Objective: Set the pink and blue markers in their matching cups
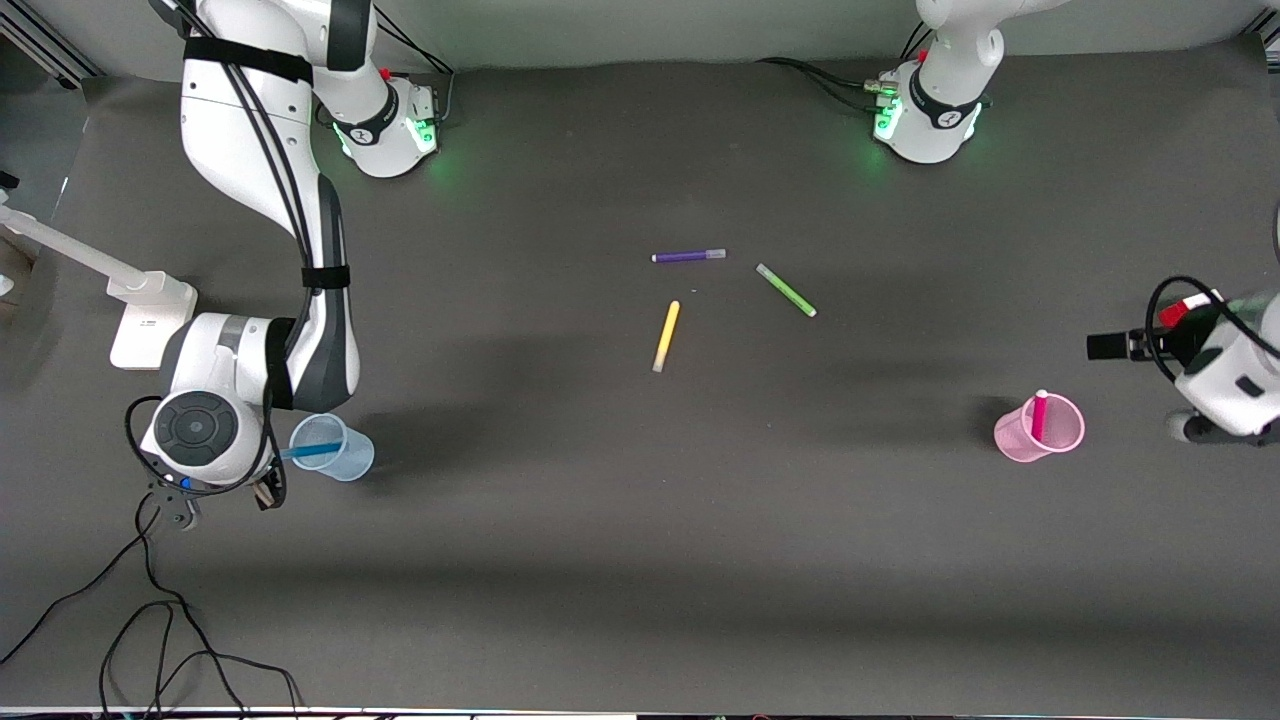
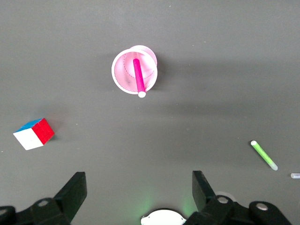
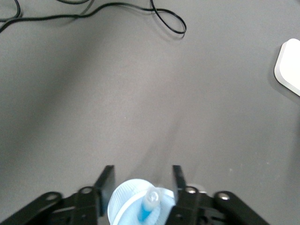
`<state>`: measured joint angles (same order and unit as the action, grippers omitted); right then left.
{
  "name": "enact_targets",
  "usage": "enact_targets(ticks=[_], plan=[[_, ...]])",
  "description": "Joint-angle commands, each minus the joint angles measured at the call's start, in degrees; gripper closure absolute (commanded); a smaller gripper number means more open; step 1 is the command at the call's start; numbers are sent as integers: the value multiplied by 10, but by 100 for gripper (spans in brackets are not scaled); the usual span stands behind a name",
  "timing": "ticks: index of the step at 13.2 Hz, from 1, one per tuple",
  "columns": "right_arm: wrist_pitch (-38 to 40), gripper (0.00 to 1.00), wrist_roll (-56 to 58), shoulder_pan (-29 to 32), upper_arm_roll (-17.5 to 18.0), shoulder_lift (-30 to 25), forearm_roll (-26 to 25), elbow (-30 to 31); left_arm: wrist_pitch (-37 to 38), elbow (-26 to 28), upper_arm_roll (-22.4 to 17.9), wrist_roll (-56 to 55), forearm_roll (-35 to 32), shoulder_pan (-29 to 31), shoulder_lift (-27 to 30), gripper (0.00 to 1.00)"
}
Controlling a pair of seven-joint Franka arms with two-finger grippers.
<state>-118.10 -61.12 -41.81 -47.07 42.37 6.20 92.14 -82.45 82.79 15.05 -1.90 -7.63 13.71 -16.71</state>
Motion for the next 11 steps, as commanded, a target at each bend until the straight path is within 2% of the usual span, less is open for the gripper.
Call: enact_targets(ticks=[1, 3, 4, 7, 8, 11], plan=[[10, 0, -17, -9, -7, -10, -17, 1, -62, 111, -5, 28, 30, 9, 96, 0], [19, 0, -12, -12, -7, -20, -18, 1, -96, 155, -27, 46, 42, -3, 140, 0], [26, 0, -10, -12, -8, -32, -18, 1, -96, 158, -48, 46, 46, -32, 146, 0], [87, 0, 57, -13, -10, -89, -20, 3, -90, 149, -163, 45, 71, -160, 164, 0], [110, 0, 104, -13, -11, -116, -20, 5, -89, 150, -177, 45, 74, -180, 173, 0], [177, 0, 237, -9, -13, -209, -19, 12, -86, 149, -175, 38, 78, -182, 185, 0]])
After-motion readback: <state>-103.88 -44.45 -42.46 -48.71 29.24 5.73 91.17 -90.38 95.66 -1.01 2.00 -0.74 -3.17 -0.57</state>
